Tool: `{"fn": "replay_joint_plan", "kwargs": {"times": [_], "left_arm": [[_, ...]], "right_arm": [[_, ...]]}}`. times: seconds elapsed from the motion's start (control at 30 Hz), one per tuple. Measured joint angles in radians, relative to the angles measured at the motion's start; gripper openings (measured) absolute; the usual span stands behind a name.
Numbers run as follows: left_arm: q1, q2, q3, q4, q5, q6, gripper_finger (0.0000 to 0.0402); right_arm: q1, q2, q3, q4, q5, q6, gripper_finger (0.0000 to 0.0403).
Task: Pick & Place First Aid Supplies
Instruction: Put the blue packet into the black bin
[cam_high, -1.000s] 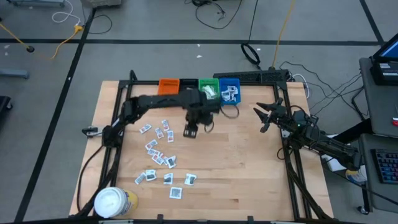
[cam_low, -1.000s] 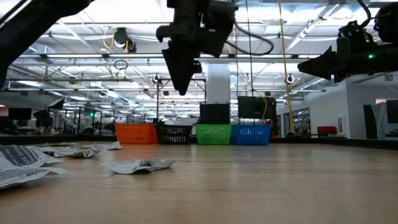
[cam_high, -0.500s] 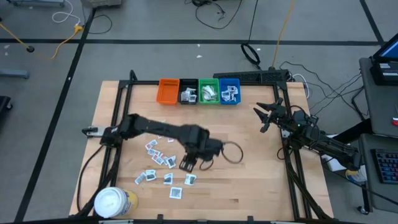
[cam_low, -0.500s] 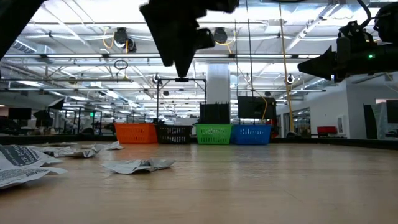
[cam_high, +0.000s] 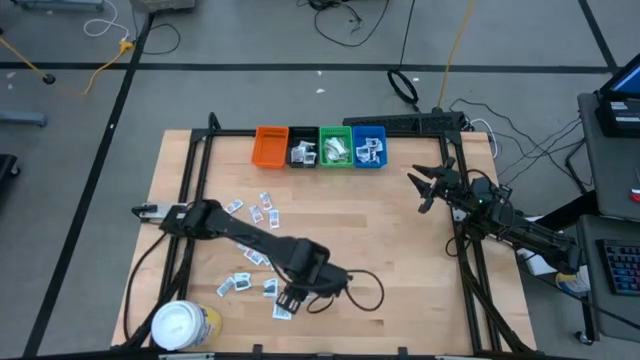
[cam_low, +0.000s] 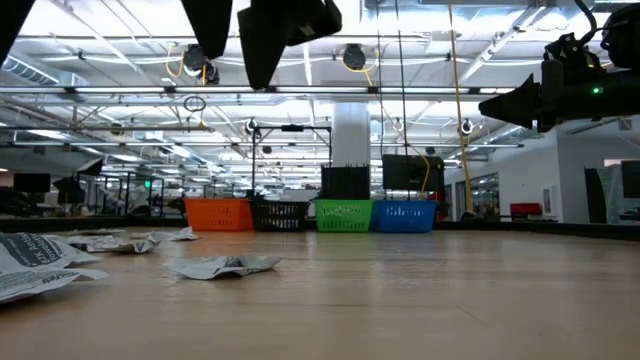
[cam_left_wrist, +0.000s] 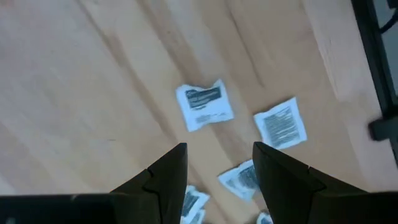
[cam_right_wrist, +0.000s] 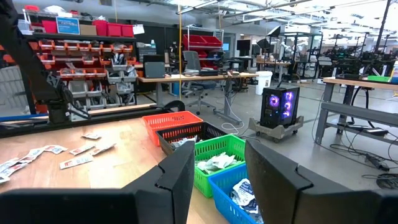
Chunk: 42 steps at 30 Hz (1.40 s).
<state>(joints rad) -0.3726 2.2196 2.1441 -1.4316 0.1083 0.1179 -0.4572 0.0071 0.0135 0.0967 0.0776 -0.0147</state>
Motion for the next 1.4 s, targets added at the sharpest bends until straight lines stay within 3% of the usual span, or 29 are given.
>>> {"fn": "replay_joint_plan", "kwargs": {"times": [0.3, 0.97, 1.07, 1.3, 1.4], "left_arm": [[-0.022, 0.070, -0.002, 0.053, 0.004, -0.044, 0.0186], [-0.020, 0.076, -0.325, 0.395, -0.066, 0.005, 0.0182], [-0.020, 0.076, -0.332, 0.395, -0.067, 0.031, 0.0151], [-0.018, 0.076, -0.334, 0.393, -0.069, 0.006, 0.0022], [-0.018, 0.076, -0.334, 0.395, -0.065, 0.000, 0.0014]], "right_arm": [[0.000, 0.000, 0.000, 0.000, 0.000, 0.000, 0.0139], [0.000, 0.000, 0.000, 0.000, 0.000, 0.000, 0.0139], [0.000, 0.000, 0.000, 0.000, 0.000, 0.000, 0.0139], [0.000, 0.000, 0.000, 0.000, 0.000, 0.000, 0.0139], [0.000, 0.000, 0.000, 0.000, 0.000, 0.000, 0.0139]]}}
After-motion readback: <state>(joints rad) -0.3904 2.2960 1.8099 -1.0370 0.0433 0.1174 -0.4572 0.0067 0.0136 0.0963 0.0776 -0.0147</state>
